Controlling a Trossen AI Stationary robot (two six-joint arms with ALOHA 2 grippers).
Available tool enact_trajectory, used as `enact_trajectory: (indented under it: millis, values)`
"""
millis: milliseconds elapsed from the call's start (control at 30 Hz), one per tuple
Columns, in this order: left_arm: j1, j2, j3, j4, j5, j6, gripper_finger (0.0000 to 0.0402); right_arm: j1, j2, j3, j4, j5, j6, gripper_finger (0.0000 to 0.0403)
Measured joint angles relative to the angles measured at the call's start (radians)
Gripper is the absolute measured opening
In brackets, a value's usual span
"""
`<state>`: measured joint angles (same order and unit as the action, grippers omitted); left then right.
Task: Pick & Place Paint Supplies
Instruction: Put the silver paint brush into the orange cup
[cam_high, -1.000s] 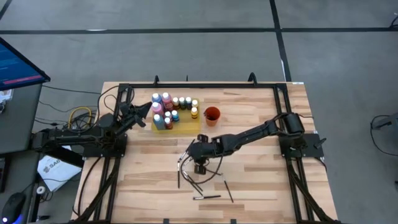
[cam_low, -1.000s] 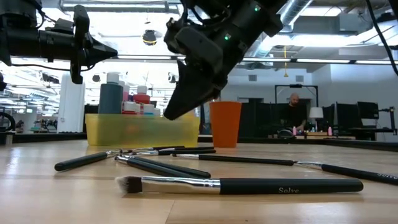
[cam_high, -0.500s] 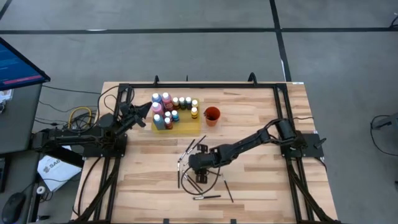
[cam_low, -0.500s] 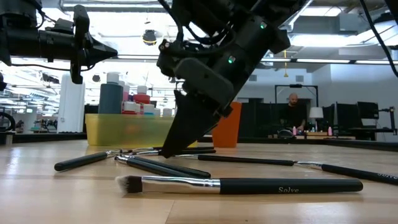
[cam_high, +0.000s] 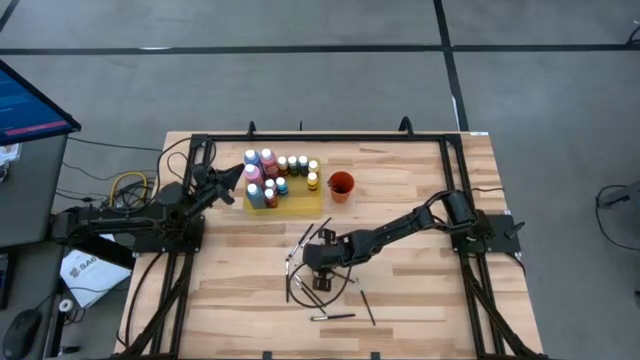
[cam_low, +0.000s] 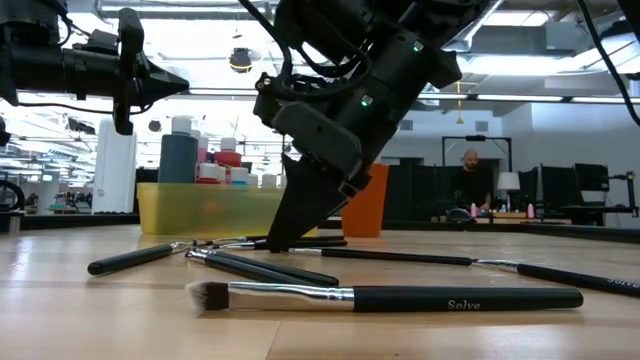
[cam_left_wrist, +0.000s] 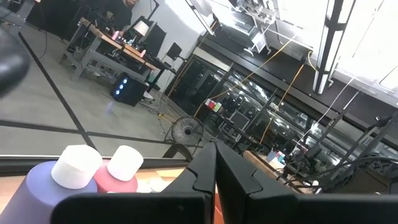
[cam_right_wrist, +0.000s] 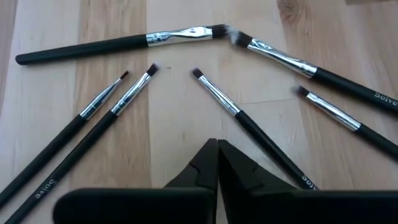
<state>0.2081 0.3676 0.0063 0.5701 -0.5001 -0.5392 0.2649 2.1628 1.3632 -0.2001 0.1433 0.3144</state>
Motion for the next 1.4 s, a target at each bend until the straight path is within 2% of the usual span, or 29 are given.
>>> enact_trajectory:
  millis: [333,500,700,867,1000,1133,1400]
  values:
    - [0.0,0.0,0.0,0.0,0.0,0.0,0.0001,-0.025,-0.102,-0.008,-0.015,-0.03,-0.026,0.0001]
    - [0.0,0.0,0.0,0.0,0.0,0.0,0.0001,-0.05,-0.192,-0.007,0.027,0.035,-0.075,0.0]
    - [0.0,0.0,0.0,0.0,0.0,0.0,0.0001,-0.131,-0.32,-0.004,0.08,0.063,-0.171,0.0]
    - [0.0,0.0,0.0,0.0,0.0,0.0,0.0001,-0.203,-0.385,-0.003,0.005,0.064,-0.181,0.0]
    - [0.0,0.0,0.0,0.0,0.0,0.0,0.0001,-0.207,-0.356,-0.005,-0.07,-0.001,-0.171,0.0004]
    - [0.0,0.0,0.0,0.0,0.0,0.0,0.0001,-0.185,-0.272,0.018,-0.028,-0.023,-0.187,0.0041]
    - [0.0,0.0,0.0,0.0,0.0,0.0,0.0001,-0.183,-0.026,0.265,-0.063,-0.061,-0.175,0.0131]
